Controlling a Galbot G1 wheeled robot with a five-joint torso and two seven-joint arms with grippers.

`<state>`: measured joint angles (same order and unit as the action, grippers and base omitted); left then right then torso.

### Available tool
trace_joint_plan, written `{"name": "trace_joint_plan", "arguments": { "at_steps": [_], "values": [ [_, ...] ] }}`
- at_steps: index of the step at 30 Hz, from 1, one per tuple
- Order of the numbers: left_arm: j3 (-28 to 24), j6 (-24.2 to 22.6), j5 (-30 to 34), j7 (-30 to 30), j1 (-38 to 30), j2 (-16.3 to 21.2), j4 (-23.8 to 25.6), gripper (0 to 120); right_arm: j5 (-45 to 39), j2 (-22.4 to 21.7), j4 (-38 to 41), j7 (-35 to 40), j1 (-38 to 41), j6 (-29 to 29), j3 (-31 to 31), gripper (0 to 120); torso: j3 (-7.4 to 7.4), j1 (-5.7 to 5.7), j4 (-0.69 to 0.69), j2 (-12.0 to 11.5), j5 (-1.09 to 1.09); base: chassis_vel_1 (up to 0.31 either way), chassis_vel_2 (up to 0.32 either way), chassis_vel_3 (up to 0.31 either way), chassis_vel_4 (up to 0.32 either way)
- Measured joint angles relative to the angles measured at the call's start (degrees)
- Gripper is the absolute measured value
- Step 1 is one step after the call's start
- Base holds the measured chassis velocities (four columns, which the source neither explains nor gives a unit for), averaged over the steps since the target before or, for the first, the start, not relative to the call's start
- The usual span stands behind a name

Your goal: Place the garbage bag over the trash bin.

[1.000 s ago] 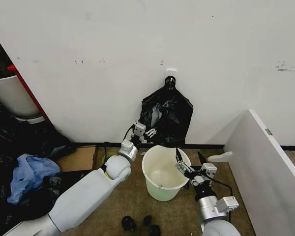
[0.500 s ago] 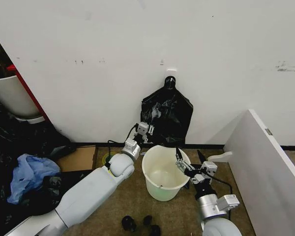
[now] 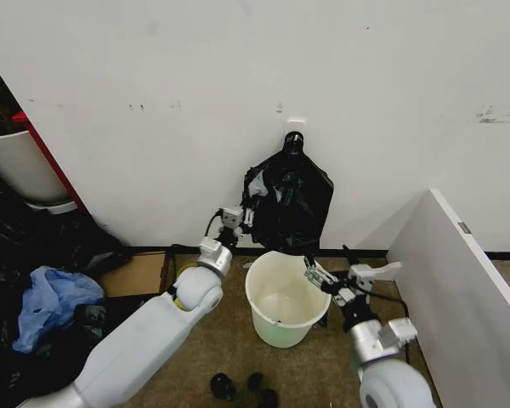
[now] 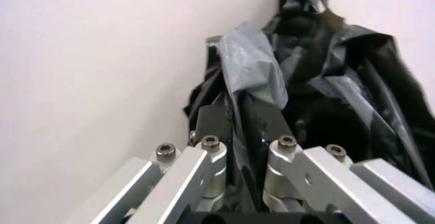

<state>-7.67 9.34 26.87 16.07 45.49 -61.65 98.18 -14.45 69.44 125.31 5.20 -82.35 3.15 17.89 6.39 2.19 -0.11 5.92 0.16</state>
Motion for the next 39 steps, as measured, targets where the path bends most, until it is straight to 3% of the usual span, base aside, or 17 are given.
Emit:
{"name": "trace_joint_plan", "arguments": {
  "at_steps": [3,9,16,24,31,39],
  "values": [
    [1.9,-0.82,0.38,0.9,2.08,-0.08,2.57,8,10.5,-5.5,-3.07,1.62,8.07,3.76,-3.11,100,0.0,0.0,0.0,0.0,0.0,0.0,0.0,0.0,0.0],
    [2.33,-1.27,0.47,1.31,3.19,-0.42,3.85,8,20.99,-9.79,-6.83,2.58,20.1,8.42,-9.99,100,0.01,0.0,0.0,0.0,-0.01,0.0,0.0,0.0,0.0],
    [3.07,-1.29,0.96,1.87,3.4,-1.13,4.05,8,17.34,-10.95,-7.81,2.74,28.87,13.38,-17.93,100,0.01,0.0,0.0,0.0,-0.01,0.0,0.0,0.0,0.0],
    [5.17,-1.57,3.51,2.98,4.53,-1.94,3.61,2,18.51,-8.89,-13.15,2.81,37.37,13.7,-25.03,100,0.01,0.0,0.01,0.0,-0.01,0.0,0.0,0.0,0.0],
    [5.19,-1.77,3.56,1.74,5.24,-1.38,4.6,1,19.24,-9.6,-12.69,2.74,35.87,14.07,-23.11,100,0.0,0.0,0.0,0.0,-0.01,0.0,0.0,0.0,0.0],
    [1.86,-1.76,2.0,-3.84,4.29,0.62,3.32,29,16.11,-14.09,-8.13,2.32,27.47,15.1,-16.57,100,0.0,0.0,-0.02,0.0,0.0,0.0,0.0,0.0,0.0]
  ]
}}
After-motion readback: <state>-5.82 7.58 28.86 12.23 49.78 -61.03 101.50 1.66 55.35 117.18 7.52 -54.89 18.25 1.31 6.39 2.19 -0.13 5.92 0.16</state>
